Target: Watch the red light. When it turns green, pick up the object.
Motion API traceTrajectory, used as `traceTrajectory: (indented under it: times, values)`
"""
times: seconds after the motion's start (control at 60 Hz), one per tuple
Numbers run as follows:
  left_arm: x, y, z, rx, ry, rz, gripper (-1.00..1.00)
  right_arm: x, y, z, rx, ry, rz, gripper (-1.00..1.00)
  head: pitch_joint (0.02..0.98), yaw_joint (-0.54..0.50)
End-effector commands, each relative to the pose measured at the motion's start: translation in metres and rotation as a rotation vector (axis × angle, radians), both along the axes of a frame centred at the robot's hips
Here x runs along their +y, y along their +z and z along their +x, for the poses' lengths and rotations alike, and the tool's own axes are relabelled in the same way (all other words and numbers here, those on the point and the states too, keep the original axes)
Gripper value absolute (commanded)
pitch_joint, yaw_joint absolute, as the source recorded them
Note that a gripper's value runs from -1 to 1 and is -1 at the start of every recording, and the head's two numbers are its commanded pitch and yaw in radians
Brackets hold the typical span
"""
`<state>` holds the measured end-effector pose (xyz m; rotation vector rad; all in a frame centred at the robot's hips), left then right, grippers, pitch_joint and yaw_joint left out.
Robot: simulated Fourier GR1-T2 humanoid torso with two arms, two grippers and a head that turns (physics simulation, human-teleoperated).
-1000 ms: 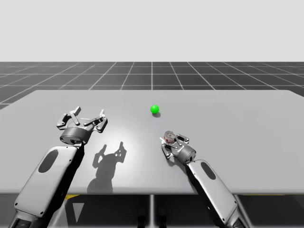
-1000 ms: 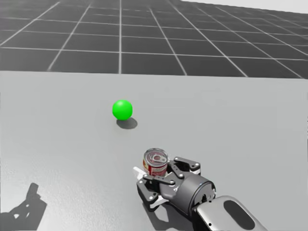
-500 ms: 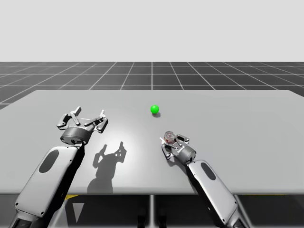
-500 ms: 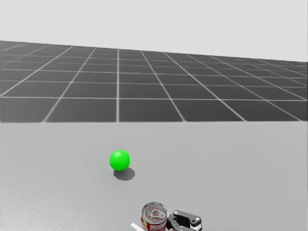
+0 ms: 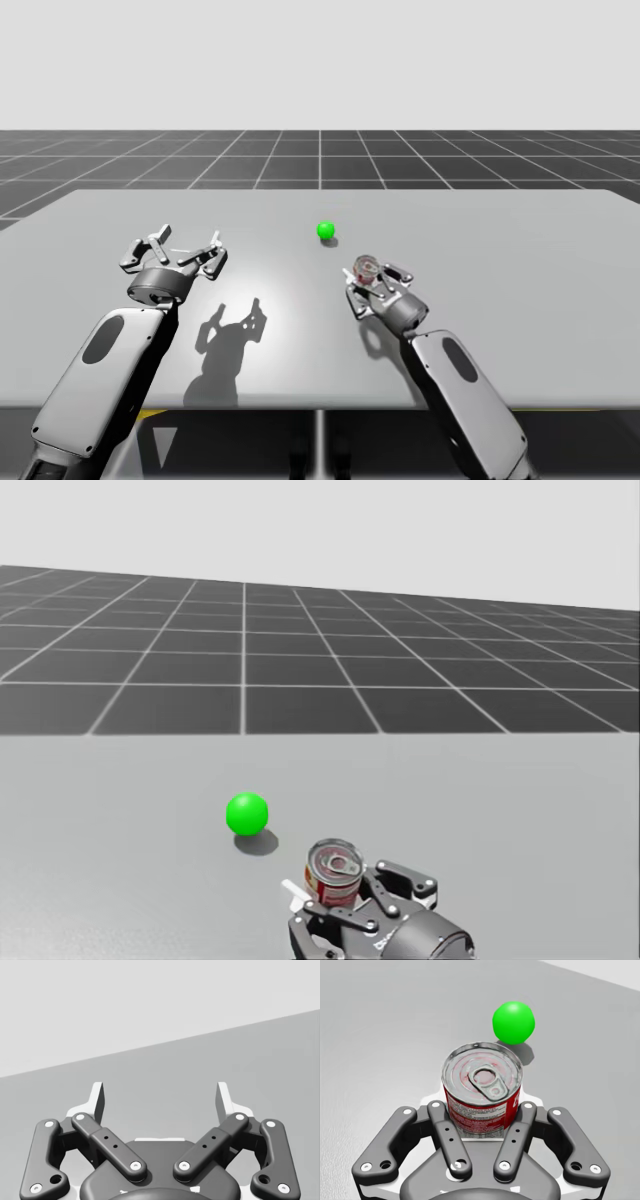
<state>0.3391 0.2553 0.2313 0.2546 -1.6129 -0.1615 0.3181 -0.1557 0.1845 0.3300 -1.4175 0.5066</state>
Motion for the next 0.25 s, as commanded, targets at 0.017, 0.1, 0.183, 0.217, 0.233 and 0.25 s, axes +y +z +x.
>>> traceTrajectory:
  times: [0.017,0.1,0.183,0.217,0.233,0.25]
  values:
    - [0.000,0.000,0.000,0.000,0.000,0.000,-1.00,0.001,0.067,0.019,-0.187,-0.122,0.050,1.00,0.422,-0.16]
    - [0.000,0.000,0.000,0.000,0.000,0.000,-1.00,0.001,0.092,0.018,-0.259,-0.140,0.061,1.00,0.423,-0.17]
    - [0.000,0.000,0.000,0.000,0.000,0.000,-1.00,0.001,0.119,0.014,-0.327,-0.157,0.077,1.00,0.423,-0.17]
    - [0.000,0.000,0.000,0.000,0.000,0.000,-1.00,0.000,0.130,0.012,-0.354,-0.164,0.085,1.00,0.423,-0.17]
    - [0.000,0.000,0.000,0.000,0.000,0.000,-1.00,0.000,0.134,0.011,-0.362,-0.166,0.086,1.00,0.423,-0.17]
    - [0.000,0.000,0.000,0.000,0.000,0.000,-1.00,0.000,0.140,0.009,-0.377,-0.170,0.091,1.00,0.423,-0.17]
